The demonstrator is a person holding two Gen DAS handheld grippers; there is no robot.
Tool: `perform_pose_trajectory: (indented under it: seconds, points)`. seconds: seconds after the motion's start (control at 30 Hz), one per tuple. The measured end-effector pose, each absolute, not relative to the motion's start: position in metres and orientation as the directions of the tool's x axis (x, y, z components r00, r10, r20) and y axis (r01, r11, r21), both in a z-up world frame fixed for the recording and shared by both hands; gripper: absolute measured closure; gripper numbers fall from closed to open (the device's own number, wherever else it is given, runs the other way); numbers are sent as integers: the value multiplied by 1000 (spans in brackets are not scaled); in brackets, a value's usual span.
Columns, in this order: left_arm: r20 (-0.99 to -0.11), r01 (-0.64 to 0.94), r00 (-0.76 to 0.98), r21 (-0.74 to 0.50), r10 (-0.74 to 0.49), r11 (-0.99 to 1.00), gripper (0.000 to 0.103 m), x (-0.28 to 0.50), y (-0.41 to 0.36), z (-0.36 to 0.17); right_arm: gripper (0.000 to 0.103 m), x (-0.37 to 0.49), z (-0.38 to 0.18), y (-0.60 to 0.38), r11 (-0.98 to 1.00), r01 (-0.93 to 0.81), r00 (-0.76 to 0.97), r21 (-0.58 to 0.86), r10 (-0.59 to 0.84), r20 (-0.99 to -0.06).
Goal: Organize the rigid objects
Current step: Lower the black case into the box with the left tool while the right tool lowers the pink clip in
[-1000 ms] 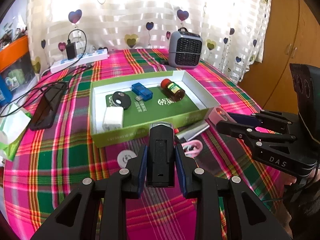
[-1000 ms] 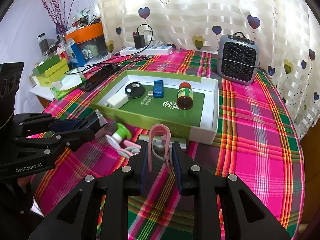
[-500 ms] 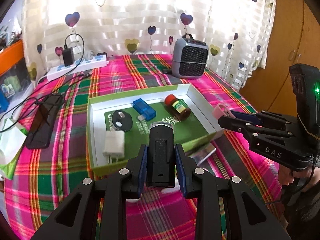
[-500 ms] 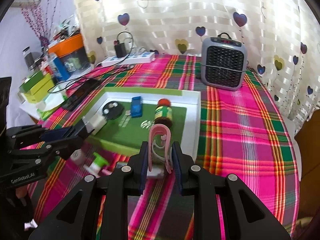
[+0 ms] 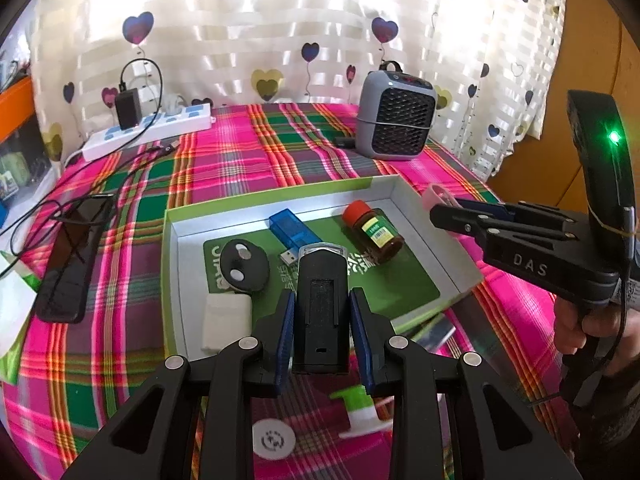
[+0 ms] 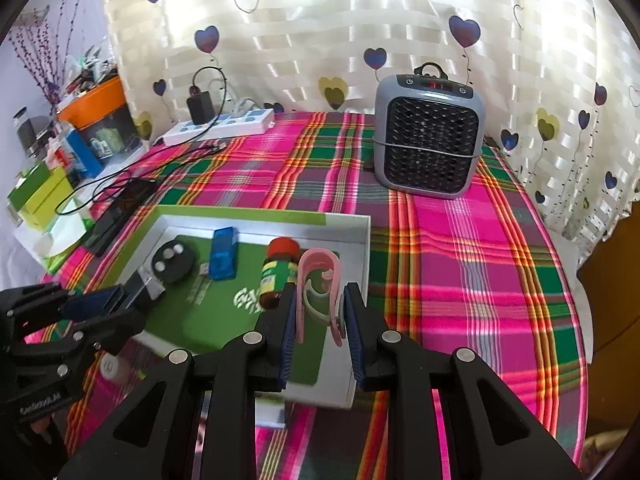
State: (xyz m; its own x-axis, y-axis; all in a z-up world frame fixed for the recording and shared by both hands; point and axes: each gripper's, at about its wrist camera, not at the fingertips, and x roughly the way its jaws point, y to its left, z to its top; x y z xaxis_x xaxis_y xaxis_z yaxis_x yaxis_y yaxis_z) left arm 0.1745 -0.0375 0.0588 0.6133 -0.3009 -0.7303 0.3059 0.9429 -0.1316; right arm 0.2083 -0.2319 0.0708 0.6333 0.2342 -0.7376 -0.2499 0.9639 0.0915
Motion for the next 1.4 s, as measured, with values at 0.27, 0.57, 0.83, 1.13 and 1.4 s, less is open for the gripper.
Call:
perform_pose_trajectory:
  seconds: [0.27, 0.57, 0.83, 1.13, 1.4]
  points:
    - [-748, 294, 598, -128, -287, 947, 77, 188, -41, 49, 79, 235, 58, -225, 967, -243, 605, 79, 215, -767]
    - [-767, 297, 571, -141, -294, 944, 77, 201, -46, 37, 79, 254, 49, -221, 965, -248, 584, 80, 215, -783]
    - [-777, 285, 561, -143, -285, 948, 77, 209, -45, 31, 79, 262, 39, -214, 962, -263, 560, 76, 217, -800]
    - [-787, 275, 552, -140, -275, 951, 77, 213, -44, 26, 79, 265, 35, -211, 960, -271, 547, 76, 218, -808]
    - [-787, 275, 551, -143, -277, 951, 77, 213, -43, 25, 79, 266, 33, -209, 959, -274, 544, 68, 212, -812]
